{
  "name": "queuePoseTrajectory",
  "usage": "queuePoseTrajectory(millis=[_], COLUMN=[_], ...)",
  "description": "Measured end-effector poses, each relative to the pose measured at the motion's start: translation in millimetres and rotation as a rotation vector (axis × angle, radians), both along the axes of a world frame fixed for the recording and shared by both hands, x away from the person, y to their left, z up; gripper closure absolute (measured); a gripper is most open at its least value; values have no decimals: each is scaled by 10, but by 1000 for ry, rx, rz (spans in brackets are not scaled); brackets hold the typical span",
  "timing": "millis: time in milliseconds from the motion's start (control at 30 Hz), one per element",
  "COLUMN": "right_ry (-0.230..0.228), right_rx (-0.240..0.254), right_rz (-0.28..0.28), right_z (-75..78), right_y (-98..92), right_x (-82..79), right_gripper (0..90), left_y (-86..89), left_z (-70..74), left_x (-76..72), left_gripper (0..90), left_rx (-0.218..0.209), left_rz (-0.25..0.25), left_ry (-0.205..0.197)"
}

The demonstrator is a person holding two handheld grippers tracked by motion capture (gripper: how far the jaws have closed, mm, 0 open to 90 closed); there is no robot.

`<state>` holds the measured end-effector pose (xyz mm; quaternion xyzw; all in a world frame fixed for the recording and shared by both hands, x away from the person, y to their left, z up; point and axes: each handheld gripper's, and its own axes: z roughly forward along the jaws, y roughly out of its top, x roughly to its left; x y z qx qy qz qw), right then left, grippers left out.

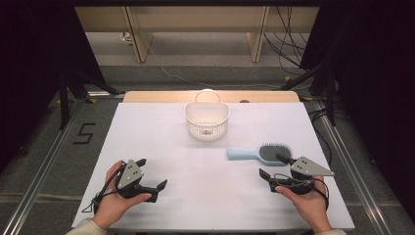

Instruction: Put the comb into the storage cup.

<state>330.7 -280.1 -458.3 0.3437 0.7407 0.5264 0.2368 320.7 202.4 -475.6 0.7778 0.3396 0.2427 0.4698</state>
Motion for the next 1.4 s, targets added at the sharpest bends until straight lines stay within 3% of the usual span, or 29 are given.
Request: queuePoseTrajectory(millis=[300,367,400,433,467,533,633,667,733,800,1067,1133,1233,1300,1400], right_ry=[-5,-13,-18,-23,-23,-26,-10,12,22,66,169,196,215,270,294], right_rx=[-9,-11,-13,-26,-26,-23,-8,-33,-50,-106,-198,-221,-229,-252,-263], right_rz=[-5,-8,-9,-9,-9,-9,-4,-5,-9,-5,21,0,-17,-41,-50], right_z=[2,7,11,33,33,63,106,127,134,138,94,62,53,5,-31], right_y=[1,2,5,9,9,19,65,130,174,333,729,865,913,981,1011], right_x=[-3,4,9,19,19,48,133,201,240,386,742,886,964,1092,1141], right_gripper=[167,212,252,374,374,538,733,824,853,900,900,900,900,900,900], left_y=[4,4,2,-1,-1,-7,-19,-21,-20,-17,-15,-15,-18,-16,-15], left_z=[-7,-5,-7,-11,-11,-15,-24,-25,-25,-25,-27,-28,-29,-32,-32], left_x=[-1,1,2,4,4,7,11,11,11,12,13,13,12,13,13], left_gripper=[0,0,0,0,0,0,0,0,0,0,0,0,0,0,0], left_rx=[2,2,3,4,4,3,4,7,5,5,4,7,6,8,6], left_rz=[-1,1,-2,-3,-3,0,-2,-4,-4,-2,-7,-9,-12,-11,-12], left_ry=[5,2,4,6,6,9,14,15,15,15,16,17,18,22,22])
